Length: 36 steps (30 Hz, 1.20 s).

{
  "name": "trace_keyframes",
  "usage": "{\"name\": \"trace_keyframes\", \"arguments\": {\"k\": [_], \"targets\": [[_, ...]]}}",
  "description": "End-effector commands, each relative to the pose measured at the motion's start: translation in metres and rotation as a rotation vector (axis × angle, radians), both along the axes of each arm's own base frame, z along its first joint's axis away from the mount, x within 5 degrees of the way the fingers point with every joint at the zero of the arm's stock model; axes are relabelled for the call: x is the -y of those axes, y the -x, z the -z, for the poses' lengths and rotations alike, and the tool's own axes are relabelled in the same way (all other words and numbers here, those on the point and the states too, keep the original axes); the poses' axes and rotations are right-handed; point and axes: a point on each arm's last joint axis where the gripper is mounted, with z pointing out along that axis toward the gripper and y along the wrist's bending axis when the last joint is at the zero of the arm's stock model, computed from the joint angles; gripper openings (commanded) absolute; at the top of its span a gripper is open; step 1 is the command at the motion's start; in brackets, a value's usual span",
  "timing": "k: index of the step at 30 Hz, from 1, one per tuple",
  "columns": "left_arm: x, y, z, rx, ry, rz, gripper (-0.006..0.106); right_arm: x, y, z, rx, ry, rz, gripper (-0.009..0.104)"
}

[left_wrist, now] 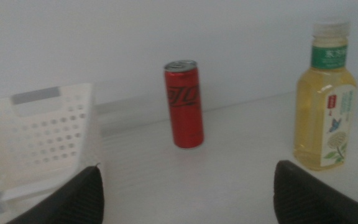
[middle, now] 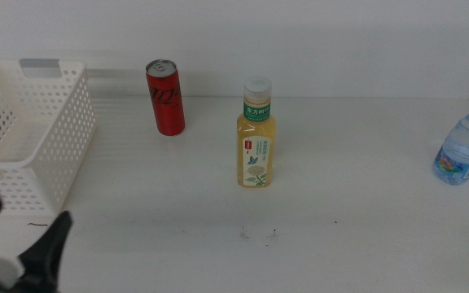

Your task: Use arms to grab the bottles and put them into the dustbin to the left of the table.

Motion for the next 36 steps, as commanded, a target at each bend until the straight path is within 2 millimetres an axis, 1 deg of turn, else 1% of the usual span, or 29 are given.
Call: {"name": "trace_keyframes", "arguments": {"k": [1, 8, 16, 22, 26, 27, 30, 36], "targets": [[0.005, -0.008, -0.002, 0.033, 0.015, 0.017, 0.094, 0.001, 0.000, 0.000, 0.010, 0.014, 0.010, 0.085], [0.013, -0.034, 0.009, 0.037, -0.002, 0.005, 0.094, 0.001, 0.000, 0.000, 0.010, 0.014, 0.010, 0.085], [0.017, -0.054, 0.025, 0.037, 0.020, -0.022, 0.094, 0.001, 0.000, 0.000, 0.010, 0.014, 0.010, 0.085], [0.017, -0.060, 0.033, 0.031, 0.020, -0.042, 0.094, 0.001, 0.000, 0.000, 0.010, 0.014, 0.010, 0.085], [0.018, -0.064, 0.048, -0.059, 0.015, -0.047, 0.094, 0.001, 0.000, 0.000, 0.010, 0.014, 0.010, 0.085], [0.019, -0.065, 0.055, -0.107, 0.035, -0.052, 0.094, 0.001, 0.000, 0.000, 0.010, 0.014, 0.010, 0.085], [0.019, -0.066, 0.064, -0.161, 0.036, -0.054, 0.094, 0.001, 0.000, 0.000, 0.010, 0.014, 0.010, 0.085], [0.019, -0.067, 0.066, -0.172, 0.024, -0.053, 0.094, 0.001, 0.000, 0.000, 0.010, 0.014, 0.010, 0.085]]}}
